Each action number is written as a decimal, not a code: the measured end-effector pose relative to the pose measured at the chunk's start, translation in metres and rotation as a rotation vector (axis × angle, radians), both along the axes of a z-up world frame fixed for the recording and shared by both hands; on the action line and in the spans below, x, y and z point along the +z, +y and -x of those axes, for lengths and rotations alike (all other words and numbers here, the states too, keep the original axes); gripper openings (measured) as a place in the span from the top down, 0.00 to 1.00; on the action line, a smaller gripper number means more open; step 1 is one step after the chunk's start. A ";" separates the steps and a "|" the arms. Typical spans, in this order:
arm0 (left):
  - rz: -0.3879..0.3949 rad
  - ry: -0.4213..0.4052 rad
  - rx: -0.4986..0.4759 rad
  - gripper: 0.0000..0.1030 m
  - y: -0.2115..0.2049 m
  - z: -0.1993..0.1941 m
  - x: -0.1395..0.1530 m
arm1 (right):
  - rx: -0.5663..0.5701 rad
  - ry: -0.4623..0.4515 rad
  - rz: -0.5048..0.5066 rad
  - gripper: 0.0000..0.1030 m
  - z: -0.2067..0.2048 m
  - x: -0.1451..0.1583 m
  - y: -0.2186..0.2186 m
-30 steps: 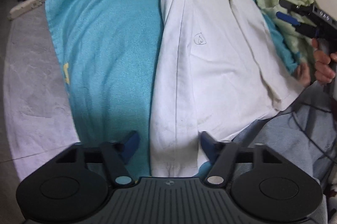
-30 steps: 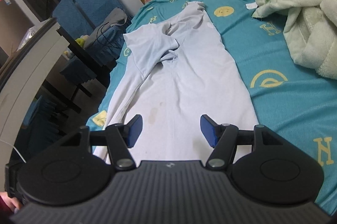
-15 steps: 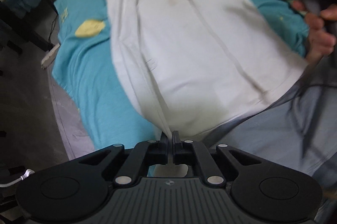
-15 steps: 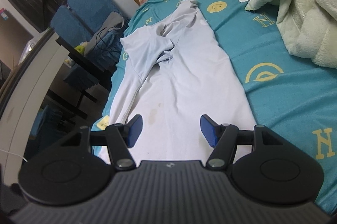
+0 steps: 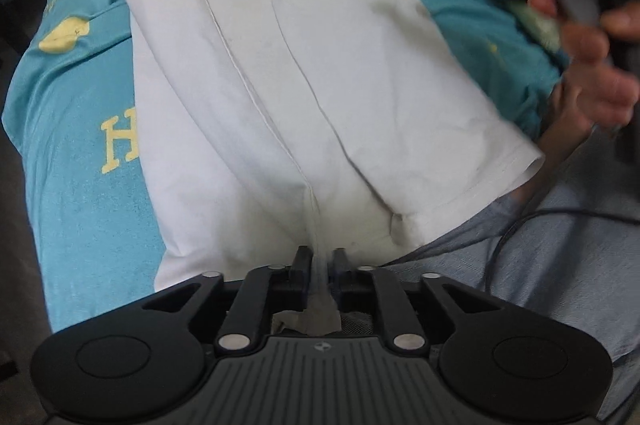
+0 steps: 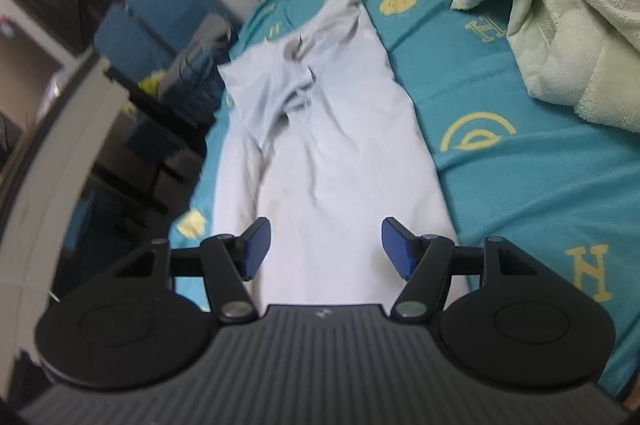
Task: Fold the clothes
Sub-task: 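Grasp the T-shirt hem with the left gripper while the right gripper grasps beside it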
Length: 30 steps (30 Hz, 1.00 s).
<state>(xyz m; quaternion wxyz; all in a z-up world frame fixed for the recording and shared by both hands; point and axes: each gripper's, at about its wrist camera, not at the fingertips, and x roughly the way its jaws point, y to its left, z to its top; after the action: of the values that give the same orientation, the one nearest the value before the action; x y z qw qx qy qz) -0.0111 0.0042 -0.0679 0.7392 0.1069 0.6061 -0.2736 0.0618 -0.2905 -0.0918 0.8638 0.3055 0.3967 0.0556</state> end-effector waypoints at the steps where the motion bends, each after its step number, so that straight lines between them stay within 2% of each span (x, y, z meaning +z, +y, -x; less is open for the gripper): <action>1: 0.015 0.005 0.011 0.67 0.001 0.000 -0.004 | 0.006 0.008 0.008 0.37 0.000 -0.001 -0.001; 2: 0.043 -0.017 0.045 0.52 0.008 -0.002 0.001 | 0.011 0.014 0.009 0.37 0.000 -0.003 -0.002; 3: 0.070 -0.039 0.079 0.42 0.015 -0.004 0.006 | 0.014 0.019 0.003 0.37 0.000 -0.004 -0.003; 6: 0.151 -0.105 0.181 0.27 0.035 -0.011 0.020 | 0.010 0.039 -0.006 0.37 0.002 -0.008 -0.009; 8: 0.145 -0.091 0.236 0.21 0.042 -0.021 0.012 | -0.006 0.061 -0.003 0.37 0.004 -0.012 -0.014; 14: 0.127 -0.051 0.400 0.21 0.062 -0.053 -0.012 | -0.084 0.175 0.015 0.37 0.016 -0.032 -0.024; 19: 0.111 -0.016 0.535 0.20 0.079 -0.079 -0.032 | -0.169 0.278 -0.031 0.37 0.028 -0.042 -0.031; 23: 0.094 0.055 0.555 0.19 0.084 -0.077 -0.043 | -0.135 0.376 -0.068 0.37 0.035 -0.051 -0.018; 25: 0.085 0.091 0.564 0.19 0.086 -0.076 -0.048 | -0.122 0.409 -0.055 0.38 0.040 -0.051 -0.009; 30: 0.064 0.134 0.448 0.19 0.074 -0.062 -0.049 | -0.082 0.487 0.025 0.39 0.049 -0.048 0.009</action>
<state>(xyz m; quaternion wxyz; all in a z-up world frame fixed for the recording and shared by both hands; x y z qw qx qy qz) 0.0512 0.0786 -0.1164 0.7427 -0.0719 0.6533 -0.1281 0.0132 -0.2814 -0.1401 0.7480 0.3149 0.5812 -0.0594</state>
